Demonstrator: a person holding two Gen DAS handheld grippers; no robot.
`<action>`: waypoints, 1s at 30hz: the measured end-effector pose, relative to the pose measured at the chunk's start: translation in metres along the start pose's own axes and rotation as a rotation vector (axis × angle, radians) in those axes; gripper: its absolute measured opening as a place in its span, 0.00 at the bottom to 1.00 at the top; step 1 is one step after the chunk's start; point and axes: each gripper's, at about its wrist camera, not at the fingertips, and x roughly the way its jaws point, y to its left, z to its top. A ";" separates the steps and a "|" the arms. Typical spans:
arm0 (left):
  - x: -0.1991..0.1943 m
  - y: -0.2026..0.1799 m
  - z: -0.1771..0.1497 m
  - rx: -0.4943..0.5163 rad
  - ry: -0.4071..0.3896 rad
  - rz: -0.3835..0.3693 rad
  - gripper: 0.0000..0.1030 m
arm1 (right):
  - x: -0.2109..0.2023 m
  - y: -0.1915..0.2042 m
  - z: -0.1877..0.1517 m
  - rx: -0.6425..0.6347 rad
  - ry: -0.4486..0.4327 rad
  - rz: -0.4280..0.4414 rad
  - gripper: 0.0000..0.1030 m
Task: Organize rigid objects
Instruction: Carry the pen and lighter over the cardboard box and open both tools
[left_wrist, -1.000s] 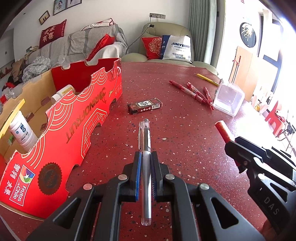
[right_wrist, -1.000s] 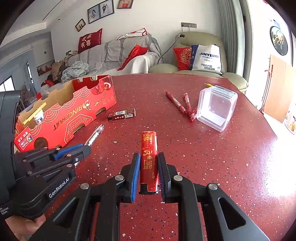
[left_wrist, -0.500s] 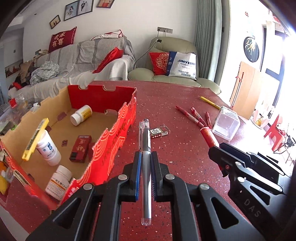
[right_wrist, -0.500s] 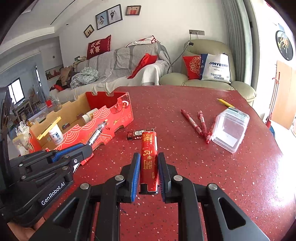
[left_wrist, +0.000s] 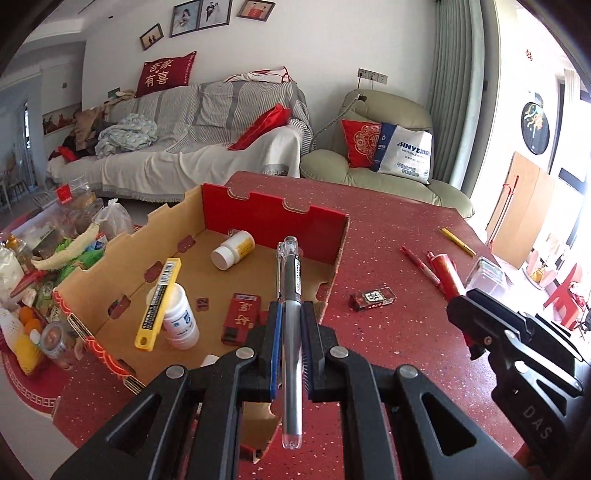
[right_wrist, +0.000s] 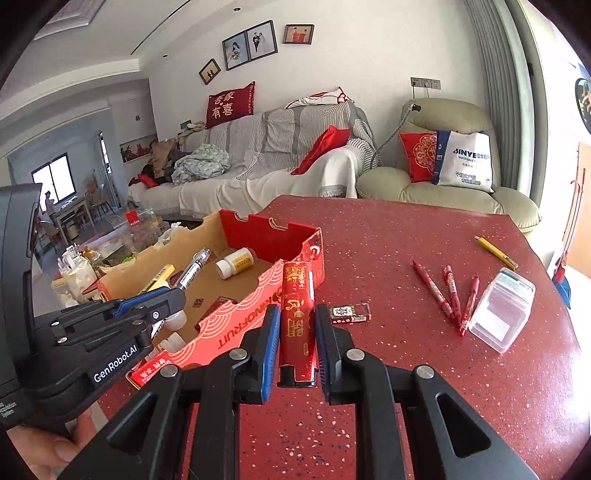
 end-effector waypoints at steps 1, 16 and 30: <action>0.000 0.005 0.001 -0.004 0.002 0.009 0.10 | 0.002 0.004 0.003 -0.004 0.000 0.009 0.19; 0.007 0.063 0.018 -0.032 0.015 0.094 0.10 | 0.045 0.065 0.027 -0.085 0.034 0.116 0.19; 0.041 0.090 0.023 -0.033 0.086 0.124 0.10 | 0.093 0.091 0.033 -0.141 0.111 0.134 0.19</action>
